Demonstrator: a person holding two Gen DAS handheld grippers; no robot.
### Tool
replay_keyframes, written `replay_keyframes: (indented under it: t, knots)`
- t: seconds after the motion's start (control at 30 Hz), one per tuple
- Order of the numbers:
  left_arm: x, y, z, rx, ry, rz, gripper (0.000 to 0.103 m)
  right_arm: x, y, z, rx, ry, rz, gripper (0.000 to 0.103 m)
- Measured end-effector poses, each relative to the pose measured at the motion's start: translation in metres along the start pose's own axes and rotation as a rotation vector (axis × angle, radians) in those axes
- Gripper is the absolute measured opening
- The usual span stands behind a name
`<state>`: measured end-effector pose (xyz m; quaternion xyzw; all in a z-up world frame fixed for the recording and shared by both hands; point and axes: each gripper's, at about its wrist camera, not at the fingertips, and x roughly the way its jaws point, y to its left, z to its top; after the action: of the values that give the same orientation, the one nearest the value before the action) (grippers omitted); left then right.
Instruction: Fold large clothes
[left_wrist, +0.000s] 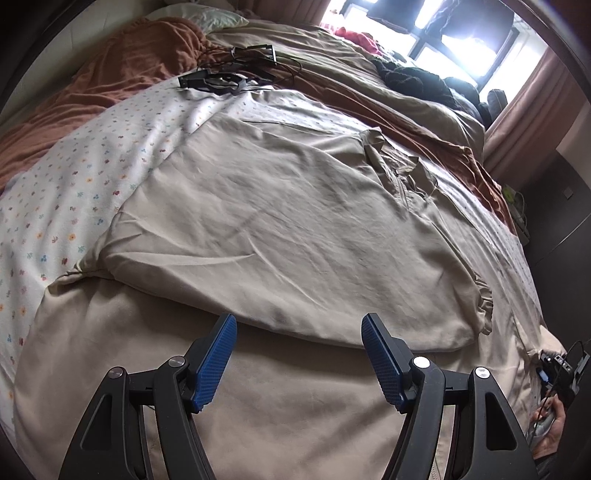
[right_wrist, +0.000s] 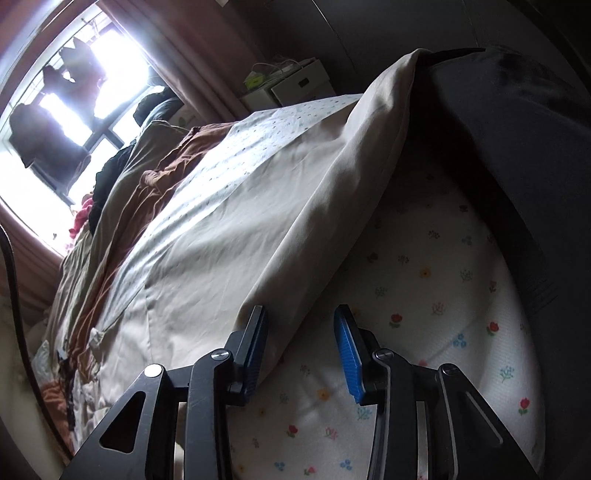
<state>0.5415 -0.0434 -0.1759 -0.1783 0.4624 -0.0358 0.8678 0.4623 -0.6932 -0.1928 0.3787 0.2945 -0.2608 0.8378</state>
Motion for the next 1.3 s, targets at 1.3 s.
replay_keyframes:
  t: [1.3]
  knots:
    - [-0.003, 0.001, -0.005, -0.077, 0.008, -0.063, 0.071, -0.061, 0.216, -0.11, -0.429, 0.106, 0.309, 0.005]
